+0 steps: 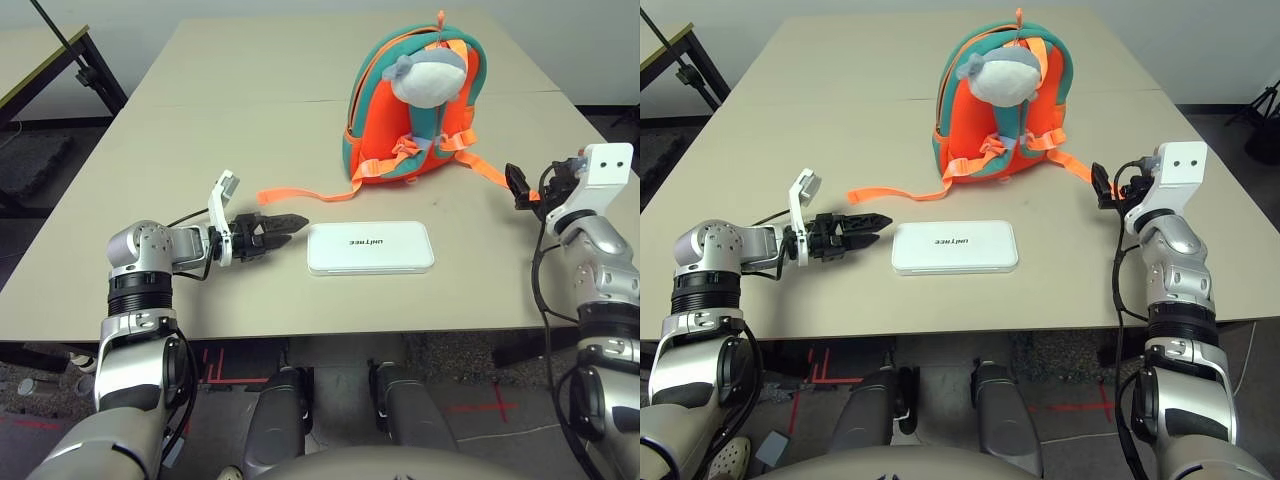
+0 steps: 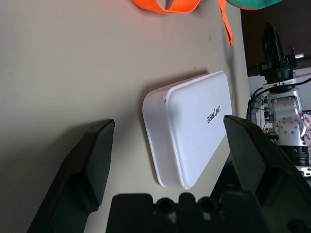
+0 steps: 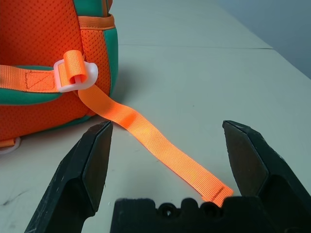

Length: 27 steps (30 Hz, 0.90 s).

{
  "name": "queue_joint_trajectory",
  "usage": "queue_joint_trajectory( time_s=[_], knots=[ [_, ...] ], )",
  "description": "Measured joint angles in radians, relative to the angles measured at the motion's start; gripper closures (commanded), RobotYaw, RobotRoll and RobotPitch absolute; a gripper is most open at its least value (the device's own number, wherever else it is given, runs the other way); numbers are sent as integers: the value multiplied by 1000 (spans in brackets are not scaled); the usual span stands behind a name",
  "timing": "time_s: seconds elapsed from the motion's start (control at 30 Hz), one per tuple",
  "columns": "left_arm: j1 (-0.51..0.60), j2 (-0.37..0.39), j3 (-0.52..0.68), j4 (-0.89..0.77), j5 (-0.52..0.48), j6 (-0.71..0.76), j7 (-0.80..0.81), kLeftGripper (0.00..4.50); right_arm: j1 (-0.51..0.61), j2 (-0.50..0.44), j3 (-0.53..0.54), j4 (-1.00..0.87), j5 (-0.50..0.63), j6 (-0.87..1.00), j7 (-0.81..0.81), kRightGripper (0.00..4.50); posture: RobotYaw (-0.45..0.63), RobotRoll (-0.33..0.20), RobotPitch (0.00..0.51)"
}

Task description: Put the pencil case into the backpack and zip it.

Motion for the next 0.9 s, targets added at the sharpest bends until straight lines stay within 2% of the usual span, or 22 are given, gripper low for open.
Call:
queue_joint_trajectory(
  time_s=[0.9],
  knots=[
    [-42, 8, -24, 101, -7, 108, -75, 0, 44, -3, 23, -62, -13, 70, 14, 21, -196, 0, 129]
  ],
)
